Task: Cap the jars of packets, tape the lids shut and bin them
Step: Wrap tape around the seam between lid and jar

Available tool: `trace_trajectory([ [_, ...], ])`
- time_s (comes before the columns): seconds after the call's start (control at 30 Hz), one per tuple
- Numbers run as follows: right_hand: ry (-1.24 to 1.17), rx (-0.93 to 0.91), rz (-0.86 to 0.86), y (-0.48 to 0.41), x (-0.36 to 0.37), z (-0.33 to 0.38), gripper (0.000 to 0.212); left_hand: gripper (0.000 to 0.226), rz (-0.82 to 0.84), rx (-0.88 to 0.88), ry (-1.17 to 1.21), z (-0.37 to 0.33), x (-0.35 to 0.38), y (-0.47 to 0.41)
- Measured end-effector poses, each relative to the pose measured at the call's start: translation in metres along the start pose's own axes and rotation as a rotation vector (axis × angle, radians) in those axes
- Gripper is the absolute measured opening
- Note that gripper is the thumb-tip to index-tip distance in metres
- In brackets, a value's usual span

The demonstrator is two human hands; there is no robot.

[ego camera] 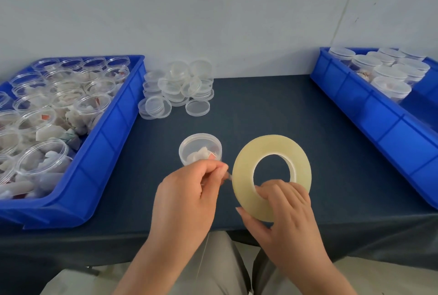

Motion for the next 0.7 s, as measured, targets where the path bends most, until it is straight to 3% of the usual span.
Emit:
trace_trajectory([
  [0.1, -0.138, 0.175, 0.072, -0.001, -0.003, -0.001, 0.037, 0.021, -0.111, 0.211, -0.112, -0.012, -0.006, 0.002],
  [0.2, -0.287, 0.333, 0.143, -0.002, -0.005, -0.006, 0.034, 0.024, -0.034, 0.163, 0.044, -0.008, -0.003, 0.001],
  [0.3, -0.371, 0.352, 0.156, -0.005, -0.009, -0.007, 0.038, 0.032, 0.009, 0.112, 0.081, -0.007, 0.000, 0.001],
  [0.53, -0.411, 0.445, 0.242, 0.000, 0.004, -0.016, 0.068, 0.018, -0.052, 0.356, -0.166, -0.019, 0.008, 0.012],
  [0.63, -0.468, 0.388, 0.394, 0.001, 0.016, -0.009, 0.039, 0.015, -0.074, 0.420, -0.200, -0.021, 0.010, 0.017],
  [0.7, -0.493, 0.300, 0.468, -0.003, 0.016, -0.005, 0.034, 0.018, -0.058, 0.458, -0.200, -0.023, 0.009, 0.019],
])
Point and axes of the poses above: each hand's wrist, its own y-axis away from the middle knuckle, its own x-axis out of the palm, z = x × y, the point moved 7 cm from there along -y, towards the middle knuckle
